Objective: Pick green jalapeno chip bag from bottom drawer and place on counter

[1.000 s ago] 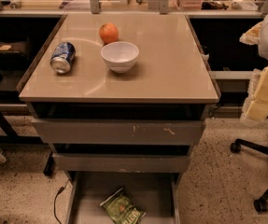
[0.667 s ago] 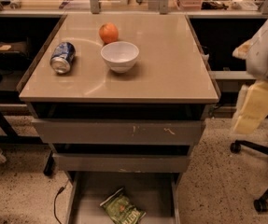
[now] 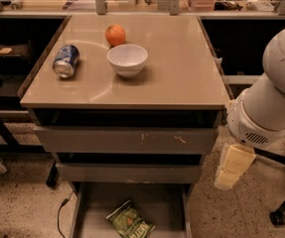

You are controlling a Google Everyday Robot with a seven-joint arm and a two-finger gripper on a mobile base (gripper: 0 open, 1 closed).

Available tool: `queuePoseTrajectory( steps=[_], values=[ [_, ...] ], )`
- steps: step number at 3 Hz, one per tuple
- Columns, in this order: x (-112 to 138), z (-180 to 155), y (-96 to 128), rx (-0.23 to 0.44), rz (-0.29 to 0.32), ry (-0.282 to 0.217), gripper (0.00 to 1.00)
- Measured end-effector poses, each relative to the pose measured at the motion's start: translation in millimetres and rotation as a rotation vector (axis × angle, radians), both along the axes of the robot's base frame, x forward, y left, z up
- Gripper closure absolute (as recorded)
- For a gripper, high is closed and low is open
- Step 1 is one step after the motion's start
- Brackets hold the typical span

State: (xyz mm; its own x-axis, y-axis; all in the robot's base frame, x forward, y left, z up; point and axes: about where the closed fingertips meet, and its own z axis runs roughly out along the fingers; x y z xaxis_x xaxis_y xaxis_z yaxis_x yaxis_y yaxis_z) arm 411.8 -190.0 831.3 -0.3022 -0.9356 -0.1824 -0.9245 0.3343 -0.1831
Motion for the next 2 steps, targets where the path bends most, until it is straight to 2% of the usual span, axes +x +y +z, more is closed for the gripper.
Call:
queuePoseTrajectory(
  steps=[1, 2],
  values=[
    [0.1, 0.3, 0.0, 0.0, 0.0, 0.0, 0.0],
    [-18.0, -32.7, 10.1, 0.028, -0.005, 0.086, 0.0]
  ],
)
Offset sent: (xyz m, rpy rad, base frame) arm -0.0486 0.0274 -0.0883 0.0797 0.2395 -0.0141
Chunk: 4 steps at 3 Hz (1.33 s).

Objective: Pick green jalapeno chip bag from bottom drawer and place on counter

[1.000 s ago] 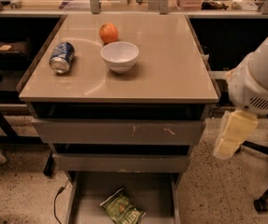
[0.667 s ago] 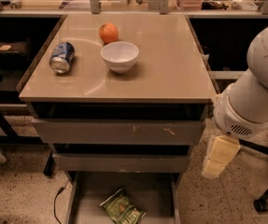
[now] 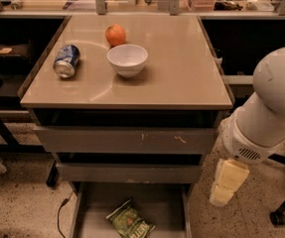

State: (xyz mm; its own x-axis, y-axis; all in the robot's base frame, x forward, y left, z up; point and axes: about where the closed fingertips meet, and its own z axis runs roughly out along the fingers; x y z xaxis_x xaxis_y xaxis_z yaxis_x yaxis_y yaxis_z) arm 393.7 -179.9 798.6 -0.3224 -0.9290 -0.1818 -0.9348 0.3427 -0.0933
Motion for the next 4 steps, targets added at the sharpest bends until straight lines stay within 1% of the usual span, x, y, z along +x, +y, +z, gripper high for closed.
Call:
queuePoseTrajectory(
  steps=[1, 2, 3, 4],
  values=[
    [-24.8, -66.6, 18.1, 0.021, -0.043, 0.101, 0.0],
    [-39.0, -136.1, 32.3, 0.042, -0.116, 0.171, 0.0],
    [-55.0, -193.6, 49.7, 0.071, -0.162, 0.243, 0.0],
    [-55.0, -193.6, 49.7, 0.071, -0.162, 0.243, 0.0]
  ],
)
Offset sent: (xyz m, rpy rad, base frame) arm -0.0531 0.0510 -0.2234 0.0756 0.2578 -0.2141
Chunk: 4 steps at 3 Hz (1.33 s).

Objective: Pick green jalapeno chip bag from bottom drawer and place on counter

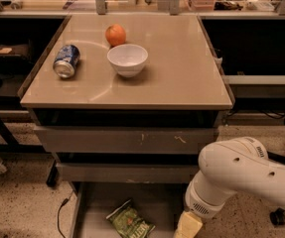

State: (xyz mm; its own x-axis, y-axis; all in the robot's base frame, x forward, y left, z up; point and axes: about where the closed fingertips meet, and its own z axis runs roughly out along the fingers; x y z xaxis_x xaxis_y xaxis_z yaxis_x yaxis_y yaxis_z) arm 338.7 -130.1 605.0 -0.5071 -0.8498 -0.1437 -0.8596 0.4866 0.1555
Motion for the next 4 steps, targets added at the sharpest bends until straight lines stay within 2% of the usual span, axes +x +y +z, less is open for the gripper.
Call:
queuePoseTrajectory(
  steps=[1, 2, 3, 4],
  values=[
    [-7.7, -27.6, 13.1, 0.008, -0.009, 0.008, 0.0],
    [-0.5, -70.2, 35.7, 0.049, -0.026, -0.013, 0.0],
    [11.3, -115.6, 55.2, 0.115, -0.048, -0.028, 0.0],
    [16.5, -140.8, 70.7, 0.185, -0.061, 0.005, 0.0]
  ],
)
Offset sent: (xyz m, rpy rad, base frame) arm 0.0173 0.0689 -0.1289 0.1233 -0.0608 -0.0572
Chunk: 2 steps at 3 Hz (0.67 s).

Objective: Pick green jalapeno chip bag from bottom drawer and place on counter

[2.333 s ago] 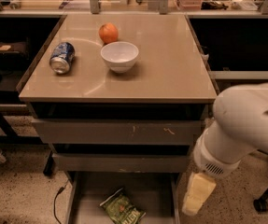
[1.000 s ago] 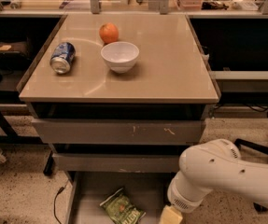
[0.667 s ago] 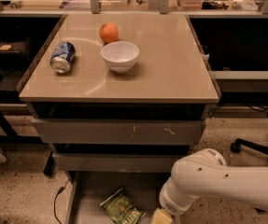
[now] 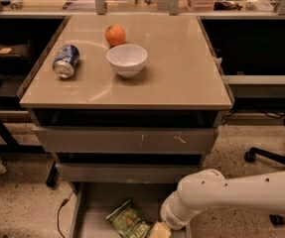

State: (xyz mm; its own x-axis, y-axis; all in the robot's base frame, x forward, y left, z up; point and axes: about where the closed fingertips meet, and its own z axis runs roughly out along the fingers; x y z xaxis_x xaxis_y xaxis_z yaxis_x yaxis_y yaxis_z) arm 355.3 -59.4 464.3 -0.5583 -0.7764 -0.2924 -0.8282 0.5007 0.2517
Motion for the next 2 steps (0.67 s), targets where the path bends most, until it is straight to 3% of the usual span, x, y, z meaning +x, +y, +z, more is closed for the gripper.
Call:
queuePoseTrajectory(
  steps=[1, 2],
  values=[
    [-2.0, -4.4, 1.6, 0.006, 0.009, 0.009, 0.0],
    [-1.8, -22.5, 10.6, 0.053, 0.029, 0.034, 0.0]
  ],
)
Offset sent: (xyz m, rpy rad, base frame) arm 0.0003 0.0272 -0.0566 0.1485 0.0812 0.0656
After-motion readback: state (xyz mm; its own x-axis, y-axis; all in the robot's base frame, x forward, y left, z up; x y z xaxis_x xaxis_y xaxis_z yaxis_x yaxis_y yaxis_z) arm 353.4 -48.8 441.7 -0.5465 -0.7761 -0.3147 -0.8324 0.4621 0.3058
